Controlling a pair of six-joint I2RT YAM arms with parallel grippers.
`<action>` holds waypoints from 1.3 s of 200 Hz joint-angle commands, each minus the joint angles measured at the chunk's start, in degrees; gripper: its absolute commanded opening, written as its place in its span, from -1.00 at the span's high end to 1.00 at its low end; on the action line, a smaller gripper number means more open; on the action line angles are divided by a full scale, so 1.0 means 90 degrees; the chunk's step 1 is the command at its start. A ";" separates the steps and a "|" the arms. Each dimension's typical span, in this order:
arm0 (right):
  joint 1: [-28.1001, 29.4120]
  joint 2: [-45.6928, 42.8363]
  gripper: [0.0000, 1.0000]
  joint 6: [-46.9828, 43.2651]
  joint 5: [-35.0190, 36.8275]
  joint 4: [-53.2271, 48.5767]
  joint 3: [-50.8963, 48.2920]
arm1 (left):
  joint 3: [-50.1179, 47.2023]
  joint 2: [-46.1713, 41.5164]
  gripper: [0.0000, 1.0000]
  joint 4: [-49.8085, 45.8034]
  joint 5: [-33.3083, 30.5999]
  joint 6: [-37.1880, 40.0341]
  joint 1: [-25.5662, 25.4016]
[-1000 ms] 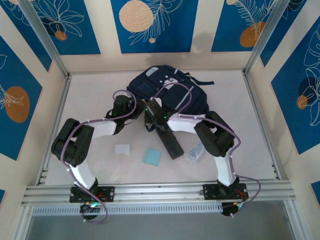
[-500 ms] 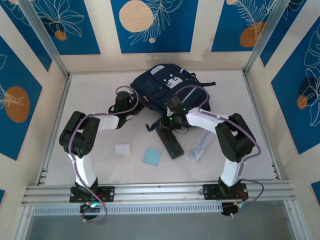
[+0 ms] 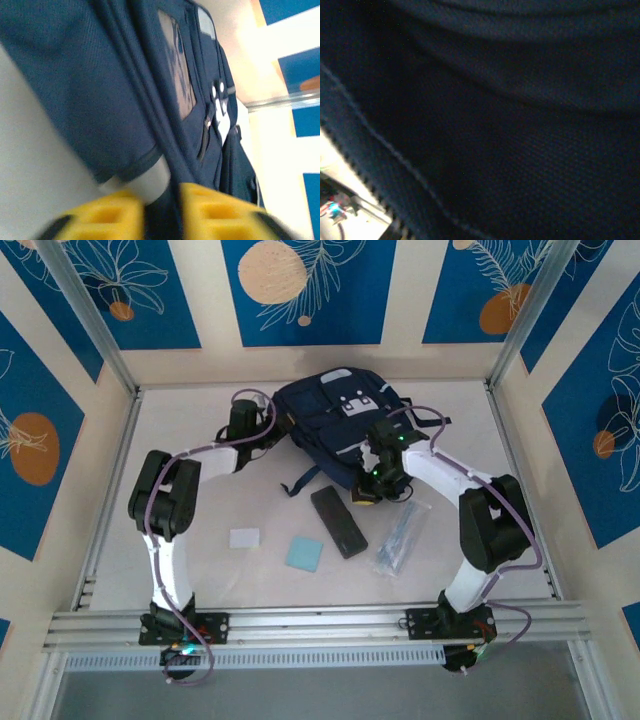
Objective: Pack the student bag
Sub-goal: Zip the student bag at the top-center of the table.
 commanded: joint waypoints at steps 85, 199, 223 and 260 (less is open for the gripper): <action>0.0777 0.1979 1.00 0.1174 -0.2790 0.0960 0.3260 | -0.2510 -0.1466 -0.80 0.1956 0.0374 -0.2056 -0.0098; 0.1236 0.1258 1.00 0.0452 -0.2201 -0.0761 0.2364 | -0.2014 -0.0533 1.00 0.2796 0.0729 -0.2158 -0.0235; 0.1072 0.0778 1.00 -0.0014 -0.1670 -0.1668 0.1745 | -0.1956 -0.0620 1.00 0.2228 0.0944 -0.1572 0.0061; 0.0653 0.0392 1.00 -0.0460 0.0216 -0.2761 0.1206 | -0.1353 -0.0608 1.00 0.0997 0.1266 -0.0467 0.0366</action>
